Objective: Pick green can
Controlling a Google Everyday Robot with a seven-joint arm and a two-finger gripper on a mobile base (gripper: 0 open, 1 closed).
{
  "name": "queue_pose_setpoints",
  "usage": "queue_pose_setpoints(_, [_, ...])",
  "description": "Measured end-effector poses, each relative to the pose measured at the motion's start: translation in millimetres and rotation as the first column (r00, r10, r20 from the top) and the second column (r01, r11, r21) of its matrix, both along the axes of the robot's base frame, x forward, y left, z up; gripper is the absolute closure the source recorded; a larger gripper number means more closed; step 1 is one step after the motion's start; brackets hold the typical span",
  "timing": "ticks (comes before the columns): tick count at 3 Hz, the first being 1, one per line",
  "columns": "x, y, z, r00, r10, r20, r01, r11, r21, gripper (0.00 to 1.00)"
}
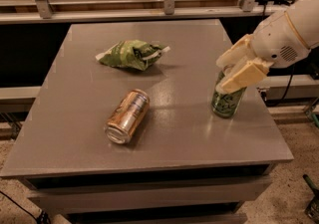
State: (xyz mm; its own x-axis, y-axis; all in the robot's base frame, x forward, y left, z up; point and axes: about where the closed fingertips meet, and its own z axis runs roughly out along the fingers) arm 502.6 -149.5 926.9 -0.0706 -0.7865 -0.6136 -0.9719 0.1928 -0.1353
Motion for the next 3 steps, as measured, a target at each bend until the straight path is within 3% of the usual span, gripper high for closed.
queue_pose_setpoints(1, [1,7,6,0.9994,0.027,0.023,-0.027,1.000,0.006,0.68])
queue_pose_setpoints(2, [1,8,29,0.9931,0.052,0.105,-0.048,0.998,-0.036,0.90])
queue_pose_setpoints(3, [6,5,48,0.9905,0.063,0.122,-0.058,0.997,-0.044,1.00])
